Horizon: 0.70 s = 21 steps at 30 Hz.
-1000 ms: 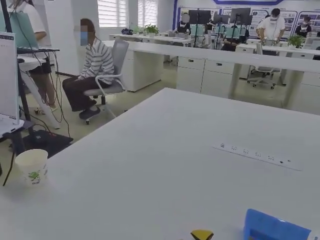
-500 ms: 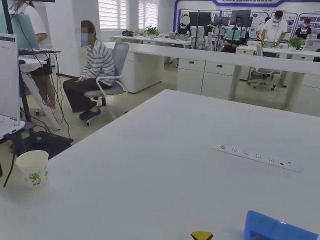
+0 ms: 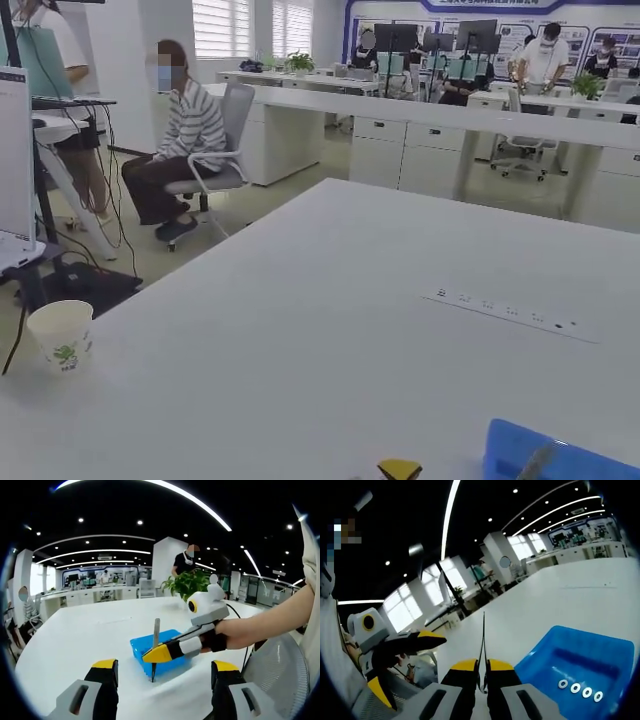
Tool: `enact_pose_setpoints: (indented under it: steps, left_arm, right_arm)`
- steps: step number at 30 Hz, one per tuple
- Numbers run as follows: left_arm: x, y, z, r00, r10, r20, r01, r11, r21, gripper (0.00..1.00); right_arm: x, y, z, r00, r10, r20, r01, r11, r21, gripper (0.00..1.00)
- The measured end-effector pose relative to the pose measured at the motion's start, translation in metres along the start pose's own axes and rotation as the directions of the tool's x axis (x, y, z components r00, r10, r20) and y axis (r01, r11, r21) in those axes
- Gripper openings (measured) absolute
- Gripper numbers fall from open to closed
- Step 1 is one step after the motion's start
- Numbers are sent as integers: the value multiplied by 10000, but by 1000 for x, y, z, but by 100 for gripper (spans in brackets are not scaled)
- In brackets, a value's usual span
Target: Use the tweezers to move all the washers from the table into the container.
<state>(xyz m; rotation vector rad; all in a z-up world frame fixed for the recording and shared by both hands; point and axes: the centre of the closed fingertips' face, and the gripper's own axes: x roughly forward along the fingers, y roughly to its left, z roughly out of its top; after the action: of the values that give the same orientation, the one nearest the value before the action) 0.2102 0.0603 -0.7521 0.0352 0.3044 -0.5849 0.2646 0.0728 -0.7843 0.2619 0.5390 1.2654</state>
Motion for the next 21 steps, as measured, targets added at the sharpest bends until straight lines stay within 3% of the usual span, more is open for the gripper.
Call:
enact_pose_setpoints:
  steps: [11,21]
  left_arm:
    - [1,-1,0,10000,-70,-9,70,10000,-14,76]
    - [2,-1,-2,9999,-128,-51,128,9999,-27,76]
  right_arm:
    - [-20,-14,21,9963,-481,708,468,9987,197,3]
    - [-22,-31,35,9893,-1086,976,1078,9941,137,3]
